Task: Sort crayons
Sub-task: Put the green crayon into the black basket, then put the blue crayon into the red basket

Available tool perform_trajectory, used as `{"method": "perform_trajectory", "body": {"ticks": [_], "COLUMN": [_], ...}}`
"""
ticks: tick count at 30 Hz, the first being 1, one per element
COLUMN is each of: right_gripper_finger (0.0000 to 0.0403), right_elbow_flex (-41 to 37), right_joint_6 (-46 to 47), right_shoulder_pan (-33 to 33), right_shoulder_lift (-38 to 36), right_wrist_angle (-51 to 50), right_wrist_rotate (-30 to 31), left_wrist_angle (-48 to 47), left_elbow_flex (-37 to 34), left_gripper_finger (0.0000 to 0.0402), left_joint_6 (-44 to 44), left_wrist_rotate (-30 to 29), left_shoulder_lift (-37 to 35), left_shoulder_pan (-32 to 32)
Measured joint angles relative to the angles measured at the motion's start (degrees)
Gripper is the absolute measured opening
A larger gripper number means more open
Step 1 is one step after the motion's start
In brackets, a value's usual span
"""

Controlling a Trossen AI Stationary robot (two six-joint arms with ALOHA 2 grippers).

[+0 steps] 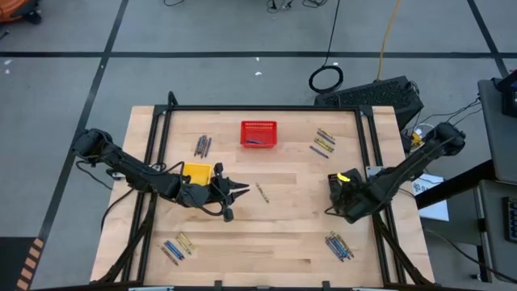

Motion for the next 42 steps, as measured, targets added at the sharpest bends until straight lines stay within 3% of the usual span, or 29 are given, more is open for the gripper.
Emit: {"method": "perform_trajectory", "body": {"ticks": [13,19,26,31,35,38,42], "right_gripper_finger": [0.0127,0.0145,0.0142,0.0142,0.0142,0.0142,0.0141], "right_elbow_flex": [0.39,4.84,5.70,5.75,5.77,5.79,5.72], "right_joint_6": [-9.47,-16.97,-46.05,-70.42,-84.41,-89.53,-90.39], "right_shoulder_pan": [-3.18,-3.14,-3.11,-2.55,-2.59,-3.63,-6.04], "right_shoulder_lift": [3.35,2.86,4.06,9.29,16.35,22.04,29.01], "right_wrist_angle": [2.07,5.38,36.18,57.98,70.85,77.90,88.86], "right_wrist_rotate": [-1.22,2.02,13.23,13.95,13.86,13.82,13.91], "left_wrist_angle": [-0.04,0.30,1.38,1.47,-0.55,-6.08,-25.58], "left_elbow_flex": [0.00,0.00,-0.02,-0.02,2.24,7.50,17.54], "left_gripper_finger": [0.0058,0.0058,0.0058,0.0058,0.0058,0.0058,0.0058], "left_joint_6": [-0.02,-0.05,-0.02,2.19,11.27,15.66,12.08], "left_wrist_rotate": [0.00,0.00,0.01,0.00,0.00,-1.26,-9.30], "left_shoulder_lift": [0.00,0.00,0.00,0.00,-0.66,-1.61,-1.42], "left_shoulder_pan": [0.00,0.00,-0.06,-1.37,-5.39,-8.49,-12.06]}}
